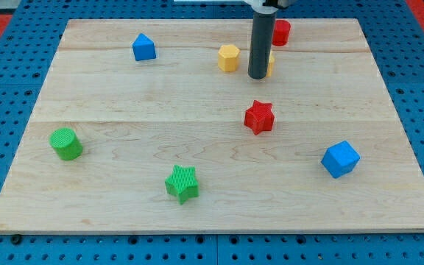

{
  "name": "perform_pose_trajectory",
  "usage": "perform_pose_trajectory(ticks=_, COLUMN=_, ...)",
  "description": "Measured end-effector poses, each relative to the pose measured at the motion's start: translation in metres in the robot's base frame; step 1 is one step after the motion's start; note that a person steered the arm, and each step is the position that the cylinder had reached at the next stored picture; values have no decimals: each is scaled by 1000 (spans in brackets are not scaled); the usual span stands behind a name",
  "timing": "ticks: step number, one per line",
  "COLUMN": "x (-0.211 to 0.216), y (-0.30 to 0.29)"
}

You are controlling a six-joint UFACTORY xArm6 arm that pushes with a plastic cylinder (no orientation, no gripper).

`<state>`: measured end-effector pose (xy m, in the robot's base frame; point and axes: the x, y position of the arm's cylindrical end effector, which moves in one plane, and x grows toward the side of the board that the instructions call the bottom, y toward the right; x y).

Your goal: Move the yellow hexagon towards the bottom left of the yellow heart

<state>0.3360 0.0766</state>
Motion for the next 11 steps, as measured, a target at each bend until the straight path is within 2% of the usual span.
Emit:
perform_pose_trajectory(ticks=2, x=-33, y=25)
perform_pose_trajectory(ticks=3, x=-7, y=8)
perform_pose_trajectory(ticks=4, x=18, y=-70)
perform_pose_trajectory(ticks=5, x=-6, y=-117)
perform_pose_trajectory(ticks=6, x=-22, y=-88)
perform_pose_trajectory(ticks=9, x=-40, y=-64)
perform_pose_trajectory(ticks=10, x=-15, y=-19)
perform_pose_trajectory(ticks=11, x=12, y=-11)
